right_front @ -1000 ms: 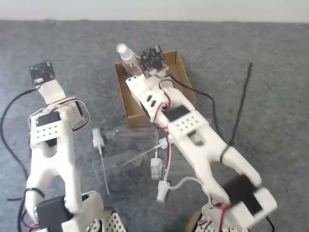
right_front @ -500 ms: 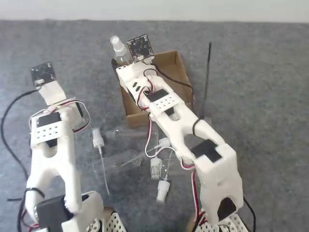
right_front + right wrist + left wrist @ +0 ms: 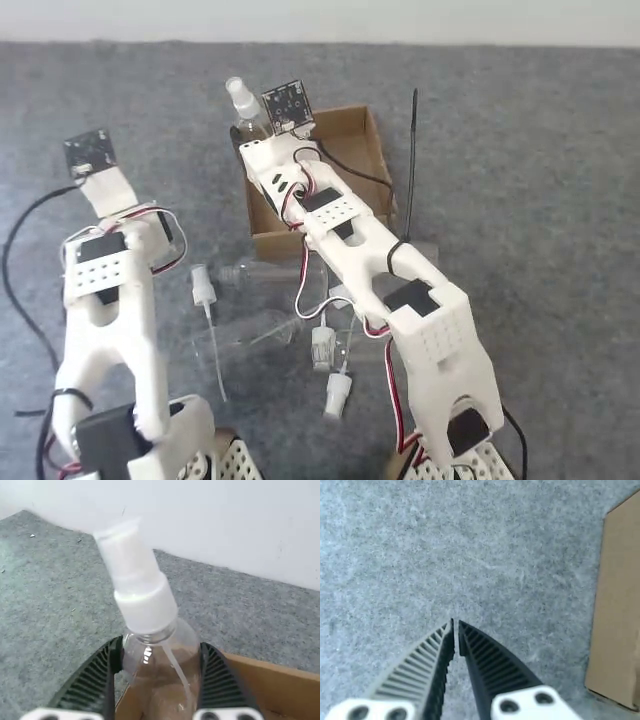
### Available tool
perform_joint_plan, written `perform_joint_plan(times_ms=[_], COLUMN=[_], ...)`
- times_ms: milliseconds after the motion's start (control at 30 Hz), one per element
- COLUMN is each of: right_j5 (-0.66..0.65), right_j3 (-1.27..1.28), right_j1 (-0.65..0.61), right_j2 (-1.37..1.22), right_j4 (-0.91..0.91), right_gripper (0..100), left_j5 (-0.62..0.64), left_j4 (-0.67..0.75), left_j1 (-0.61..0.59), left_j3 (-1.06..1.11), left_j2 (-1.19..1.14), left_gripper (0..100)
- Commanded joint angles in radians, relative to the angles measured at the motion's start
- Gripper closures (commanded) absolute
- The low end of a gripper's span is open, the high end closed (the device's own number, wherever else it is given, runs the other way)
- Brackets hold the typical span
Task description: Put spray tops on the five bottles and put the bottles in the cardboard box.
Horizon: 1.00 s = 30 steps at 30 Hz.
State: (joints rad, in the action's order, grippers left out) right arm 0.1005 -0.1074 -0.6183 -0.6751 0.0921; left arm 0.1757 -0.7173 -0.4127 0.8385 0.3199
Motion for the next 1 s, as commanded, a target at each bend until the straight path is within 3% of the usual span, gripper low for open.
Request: perform_joint_plan(times_ms=[0, 233, 700, 967], right_j5=[0.006, 0.006, 0.000, 0.005], right_j3=[-0.057, -0.052, -0.028, -0.023], right_j1=[0.005, 0.007, 0.008, 0.008], right_j2=[-0.004, -0.012, 0.039, 0.081], right_j4=[0.022, 0.013, -0.058, -0.147], right_gripper=[94.9, 81.3, 80.5, 69.0], left_j5=[0.006, 0.006, 0.006, 0.006], left_j4=[0.029, 0.029, 0.029, 0.029], left_j1=[-0.002, -0.002, -0.002, -0.002], left_j3=[-0.008, -0.007, -0.007, -0.007], left_j2=[0.054, 0.054, 0.054, 0.054], left_gripper=[99, 99, 99, 99])
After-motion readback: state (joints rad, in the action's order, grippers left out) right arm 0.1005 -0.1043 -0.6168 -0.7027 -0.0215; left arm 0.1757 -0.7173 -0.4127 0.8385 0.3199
